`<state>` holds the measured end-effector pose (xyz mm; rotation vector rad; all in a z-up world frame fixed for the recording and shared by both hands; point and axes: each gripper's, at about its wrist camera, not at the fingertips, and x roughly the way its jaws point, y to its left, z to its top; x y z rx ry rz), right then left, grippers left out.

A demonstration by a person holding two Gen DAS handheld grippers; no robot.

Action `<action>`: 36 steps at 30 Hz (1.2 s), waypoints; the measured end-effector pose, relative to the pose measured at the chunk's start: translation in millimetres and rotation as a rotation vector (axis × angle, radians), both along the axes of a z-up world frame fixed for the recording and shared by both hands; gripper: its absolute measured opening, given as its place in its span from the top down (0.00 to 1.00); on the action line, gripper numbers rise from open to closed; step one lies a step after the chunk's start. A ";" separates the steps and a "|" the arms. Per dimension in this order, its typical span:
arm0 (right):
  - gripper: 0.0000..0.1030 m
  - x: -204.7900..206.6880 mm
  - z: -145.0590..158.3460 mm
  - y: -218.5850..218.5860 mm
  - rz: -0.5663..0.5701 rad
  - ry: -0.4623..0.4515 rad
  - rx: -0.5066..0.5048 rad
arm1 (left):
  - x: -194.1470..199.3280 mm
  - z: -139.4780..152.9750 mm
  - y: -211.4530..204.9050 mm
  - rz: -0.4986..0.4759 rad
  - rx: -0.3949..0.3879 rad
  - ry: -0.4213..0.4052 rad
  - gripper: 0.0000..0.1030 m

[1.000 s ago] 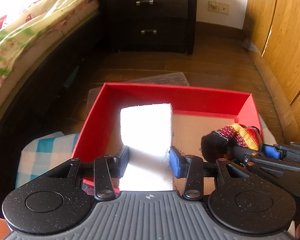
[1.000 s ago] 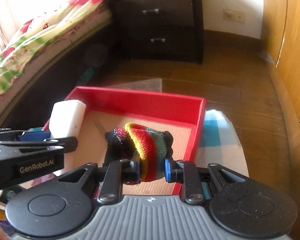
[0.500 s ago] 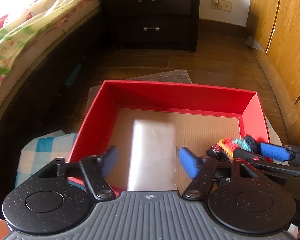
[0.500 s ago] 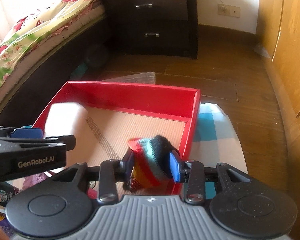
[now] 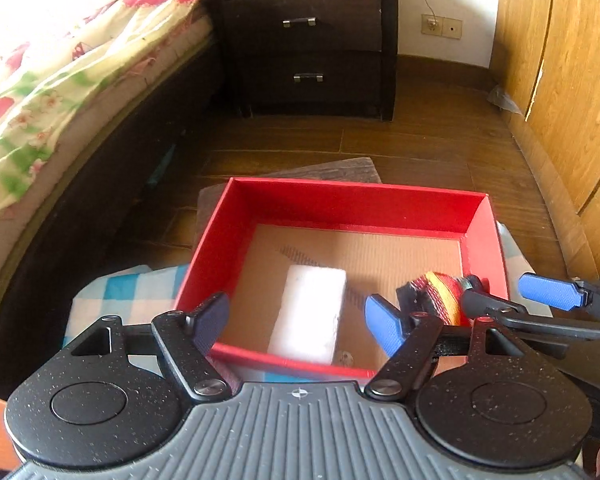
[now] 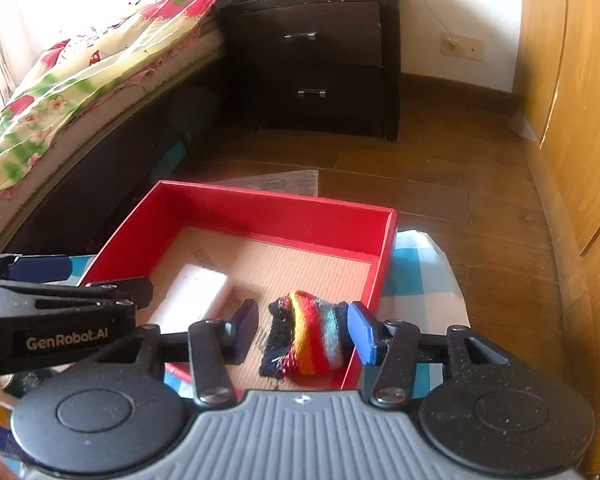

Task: Organize soft objects
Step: 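Move both tools back over the remaining items on the table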

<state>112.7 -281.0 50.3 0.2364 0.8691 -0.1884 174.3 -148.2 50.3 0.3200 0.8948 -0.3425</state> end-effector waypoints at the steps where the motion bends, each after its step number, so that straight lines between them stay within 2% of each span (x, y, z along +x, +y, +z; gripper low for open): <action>1: 0.74 -2.8 3.0 1.3 0.003 0.002 -0.003 | -3.6 2.6 1.6 0.001 -0.002 0.001 0.28; 7: 0.68 -24.7 22.0 8.2 0.009 0.006 -0.057 | -29.7 9.6 14.8 0.001 0.009 0.003 0.27; 15: 0.67 -68.0 40.3 24.2 0.041 0.009 -0.118 | -75.5 9.8 44.5 -0.002 -0.021 0.040 0.26; 22: 0.66 -106.1 39.4 48.6 0.091 0.022 -0.111 | -103.9 3.5 71.1 0.004 -0.068 0.079 0.26; 29: 0.64 -129.9 40.2 66.5 0.133 0.015 -0.121 | -123.5 -1.6 92.1 0.006 -0.048 0.088 0.26; 36: 0.62 -147.6 26.7 83.1 0.197 0.059 -0.134 | -143.4 -10.4 111.9 0.005 -0.031 0.112 0.26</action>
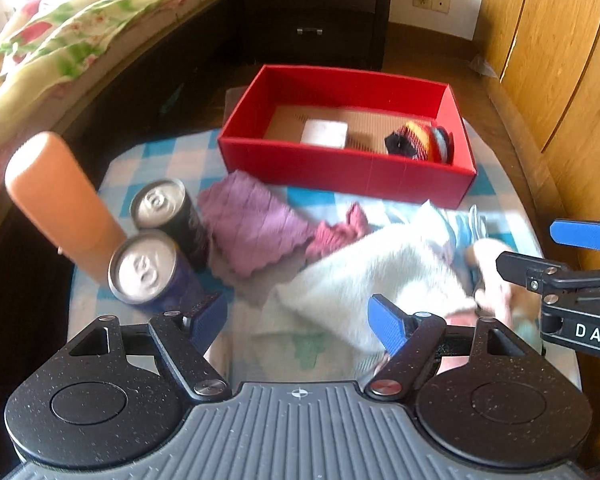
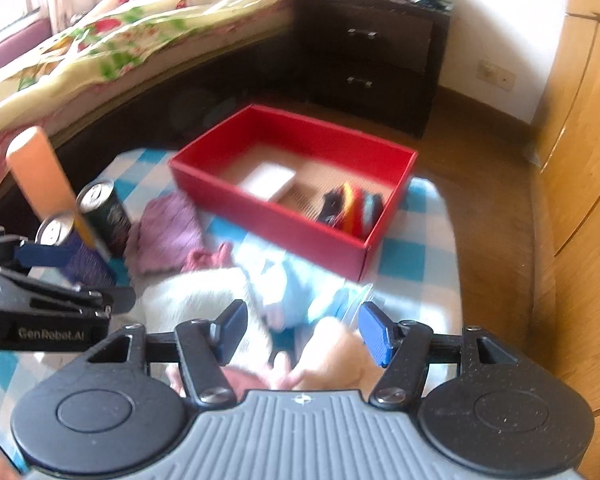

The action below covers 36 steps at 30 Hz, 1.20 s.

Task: Organize soft objects
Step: 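Move both tools back over the remaining items on the table, then grasp the narrow white sponge with the left tool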

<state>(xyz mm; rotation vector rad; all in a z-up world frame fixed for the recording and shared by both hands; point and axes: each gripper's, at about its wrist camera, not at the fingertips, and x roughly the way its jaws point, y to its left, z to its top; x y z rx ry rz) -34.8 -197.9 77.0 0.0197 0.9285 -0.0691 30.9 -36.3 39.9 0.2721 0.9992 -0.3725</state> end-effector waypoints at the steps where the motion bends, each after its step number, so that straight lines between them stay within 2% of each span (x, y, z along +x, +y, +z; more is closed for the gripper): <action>1: 0.62 -3.1 -1.8 2.0 0.009 0.005 -0.001 | -3.3 -0.9 3.4 -0.004 0.001 0.003 0.26; 6: 0.62 -18.5 -14.2 9.0 0.043 0.042 0.010 | -12.2 -8.6 26.7 0.014 0.001 0.039 0.30; 13: 0.62 -36.3 -29.0 16.3 0.073 0.083 0.017 | -14.8 -20.3 65.6 0.088 0.017 0.083 0.30; 24: 0.61 -54.1 -38.6 25.3 0.106 0.118 0.029 | -6.2 -52.3 73.4 0.101 0.084 0.153 0.30; 31: 0.60 -53.6 -33.2 -3.8 0.040 0.110 0.065 | 4.4 -74.8 68.9 0.113 0.091 0.225 0.29; 34: 0.55 -52.9 -29.3 -21.0 -0.004 0.097 0.076 | 6.7 -81.5 65.8 0.113 0.089 0.247 0.29; 35: 0.55 -53.3 -27.8 -26.6 -0.022 0.092 0.080 | 7.4 -83.7 65.5 0.117 0.078 0.260 0.30; 36: 0.55 -53.4 -26.6 -31.2 -0.034 0.090 0.083 | 7.9 -86.0 65.1 0.120 0.072 0.271 0.37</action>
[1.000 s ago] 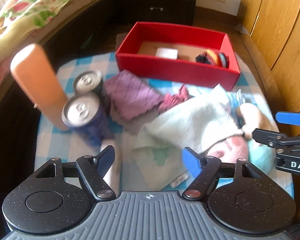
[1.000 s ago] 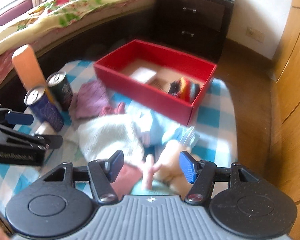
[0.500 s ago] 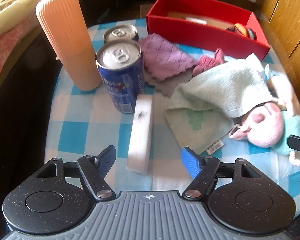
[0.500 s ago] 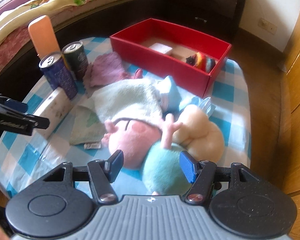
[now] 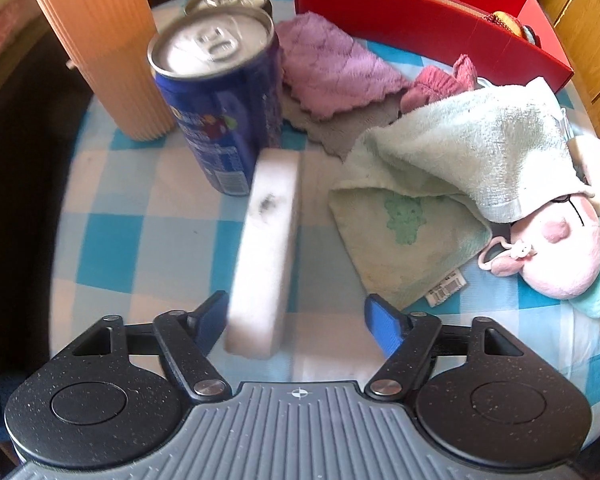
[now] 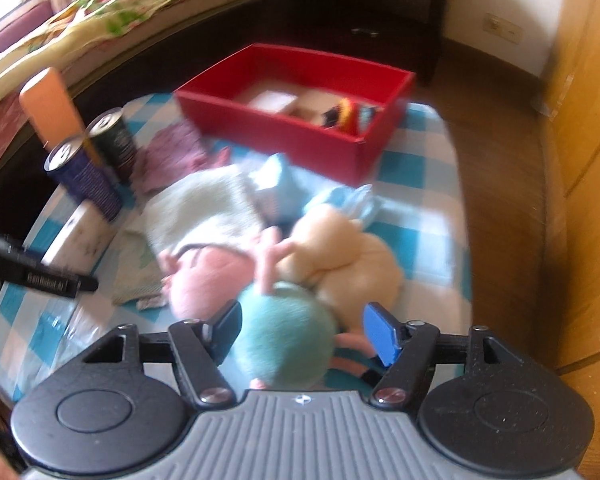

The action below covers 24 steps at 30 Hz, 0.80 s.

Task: Organize soft objects
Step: 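Grasp the narrow white sponge with the left tool, then grasp the pink pig plush with the right tool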

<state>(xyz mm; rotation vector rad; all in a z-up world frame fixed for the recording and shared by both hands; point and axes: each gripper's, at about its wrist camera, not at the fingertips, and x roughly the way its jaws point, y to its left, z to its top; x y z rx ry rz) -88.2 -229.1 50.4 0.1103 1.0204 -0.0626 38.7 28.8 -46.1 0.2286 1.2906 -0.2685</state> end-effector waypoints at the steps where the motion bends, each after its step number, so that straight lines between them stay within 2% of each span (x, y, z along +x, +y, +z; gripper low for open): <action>1: 0.54 -0.1 -0.1 -3.3 -0.009 0.000 0.000 | 0.6 -2.3 -0.5 0.004 -0.002 0.010 0.51; 2: 0.54 0.0 -0.8 -5.9 -0.016 0.002 -0.001 | 1.3 -5.0 -0.5 0.010 -0.001 0.022 0.60; 3: 0.53 0.6 -2.7 -8.4 -0.023 0.008 -0.001 | 1.7 -7.6 0.0 0.018 0.000 0.031 0.76; 4: 0.53 1.8 -5.3 -11.4 -0.029 0.016 0.008 | 1.3 -8.7 0.5 0.021 -0.001 0.033 0.80; 8: 0.53 7.0 -13.8 -18.6 -0.056 0.040 0.059 | -2.9 -2.1 1.5 0.009 -0.036 0.024 0.82; 14: 0.50 19.0 -21.6 1.1 0.008 0.060 0.037 | -12.0 13.1 -3.9 -0.032 -0.066 -0.011 0.82; 16: 0.45 25.5 -24.0 7.7 0.046 0.070 0.055 | -13.2 15.6 -4.7 -0.034 -0.075 -0.012 0.81; 19: 0.45 34.7 -33.4 15.8 0.072 0.108 0.077 | -13.6 15.5 -4.1 -0.036 -0.086 -0.002 0.81; 22: 0.44 37.3 -42.5 18.2 0.077 0.153 0.148 | -12.8 14.2 -2.6 -0.038 -0.086 0.001 0.81; 24: 0.43 29.2 -40.4 18.5 0.087 0.198 0.235 | -12.0 15.9 -0.9 -0.036 -0.092 0.000 0.81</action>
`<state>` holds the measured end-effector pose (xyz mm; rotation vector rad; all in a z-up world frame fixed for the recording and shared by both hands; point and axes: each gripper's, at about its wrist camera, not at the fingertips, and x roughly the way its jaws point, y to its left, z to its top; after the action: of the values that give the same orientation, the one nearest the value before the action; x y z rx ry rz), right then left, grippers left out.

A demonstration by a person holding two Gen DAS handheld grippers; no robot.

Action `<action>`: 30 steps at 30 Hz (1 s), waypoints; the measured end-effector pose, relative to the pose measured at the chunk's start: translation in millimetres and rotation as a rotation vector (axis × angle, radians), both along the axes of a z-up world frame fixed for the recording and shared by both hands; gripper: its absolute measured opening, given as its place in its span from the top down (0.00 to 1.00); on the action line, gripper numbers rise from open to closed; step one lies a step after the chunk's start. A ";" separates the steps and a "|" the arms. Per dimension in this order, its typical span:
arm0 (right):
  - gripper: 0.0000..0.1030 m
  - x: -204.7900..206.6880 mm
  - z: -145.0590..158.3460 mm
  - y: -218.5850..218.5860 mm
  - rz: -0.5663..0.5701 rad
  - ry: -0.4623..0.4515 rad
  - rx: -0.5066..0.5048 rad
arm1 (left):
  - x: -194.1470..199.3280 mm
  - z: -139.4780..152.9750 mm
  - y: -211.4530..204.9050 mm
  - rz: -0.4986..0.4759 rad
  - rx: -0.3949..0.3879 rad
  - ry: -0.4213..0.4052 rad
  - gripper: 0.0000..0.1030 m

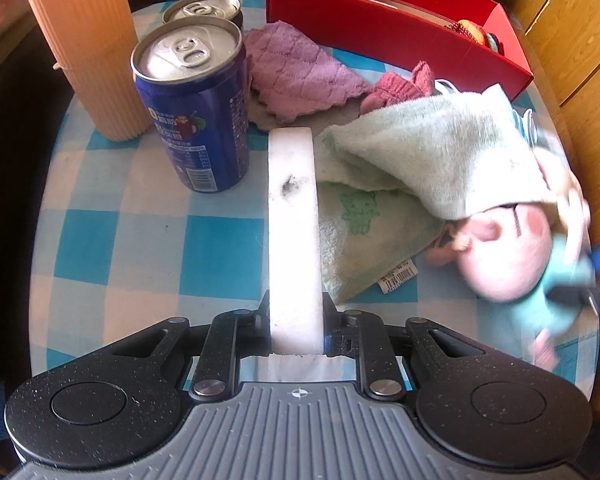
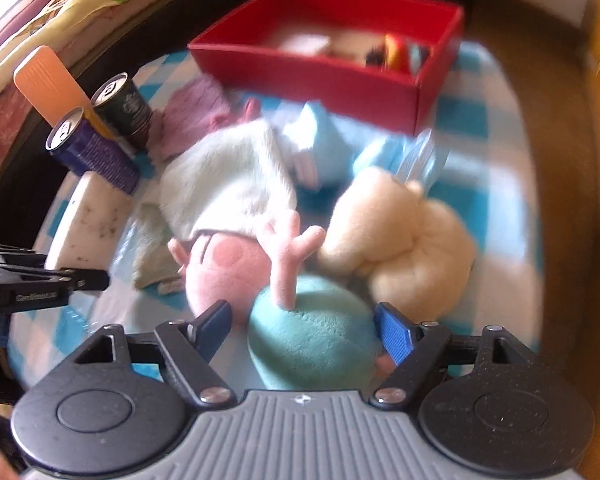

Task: Organize soft objects
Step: 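Grasp the pink pig plush with the right tool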

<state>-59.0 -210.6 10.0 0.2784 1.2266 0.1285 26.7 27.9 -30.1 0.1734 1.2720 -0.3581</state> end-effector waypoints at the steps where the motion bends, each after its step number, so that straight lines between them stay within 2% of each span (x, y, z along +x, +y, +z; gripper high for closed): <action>1: 0.43 -6.4 3.4 -1.3 0.020 0.017 0.087 | -0.4 1.9 1.0 0.001 -0.003 -0.005 0.81; 2: 0.44 -12.7 7.2 -3.3 0.041 0.020 0.189 | -0.8 3.2 1.5 0.001 -0.006 -0.007 0.81; 3: 0.45 -16.8 11.4 -4.6 0.039 0.005 0.232 | -0.8 4.5 1.4 0.001 -0.008 -0.007 0.81; 4: 0.44 -19.0 15.6 -4.9 0.028 -0.020 0.210 | -0.6 5.2 0.7 -0.001 -0.008 -0.009 0.81; 5: 0.43 -19.1 17.9 -3.3 0.021 -0.039 0.141 | -1.1 5.7 -0.2 -0.004 -0.006 -0.012 0.81; 6: 0.40 -17.8 16.5 -0.5 0.012 -0.040 0.063 | -1.8 5.6 -1.3 -0.011 -0.004 -0.011 0.81; 7: 0.40 -15.5 12.8 1.8 0.004 -0.025 0.030 | -2.9 5.0 -2.0 -0.019 -0.004 -0.006 0.81; 10: 0.40 -11.7 5.6 12.8 0.042 0.004 0.063 | -7.2 3.3 -3.1 -0.042 0.010 -0.004 0.81; 14: 0.39 -7.3 5.2 43.2 0.138 -0.003 0.000 | -8.9 3.1 -2.7 -0.052 0.025 -0.012 0.81; 17: 0.37 0.9 -5.9 61.2 0.192 0.019 -0.034 | -7.6 2.1 -1.4 -0.049 0.038 -0.019 0.81; 20: 0.34 7.2 -16.5 70.8 0.209 0.041 -0.041 | -2.5 -2.0 -1.1 -0.042 0.028 -0.004 0.81; 21: 0.34 8.1 -19.3 72.5 0.213 0.049 -0.036 | -0.8 -5.4 -3.1 -0.052 0.040 -0.001 0.77; 24: 0.33 6.5 -25.3 75.3 0.213 0.061 -0.030 | 3.9 -16.7 -8.7 -0.051 0.078 0.010 0.51; 26: 0.33 5.1 -25.6 76.6 0.209 0.038 -0.030 | 4.7 -20.6 -8.7 -0.041 0.105 0.010 0.60; 27: 0.37 4.6 -24.5 76.9 0.210 0.032 -0.024 | 4.3 -19.7 -6.9 -0.034 0.105 0.010 0.67; 28: 0.47 3.6 -22.4 76.0 0.209 0.029 -0.005 | 4.0 -17.6 -4.7 -0.029 0.095 0.010 0.69; 30: 0.51 1.3 -17.7 75.8 0.207 0.033 0.028 | 3.4 -13.5 -1.5 -0.017 0.082 0.006 0.76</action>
<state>-57.7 -134.8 -7.7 0.1776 1.2860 0.3207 30.2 26.4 -43.7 0.2536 1.2929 -0.3217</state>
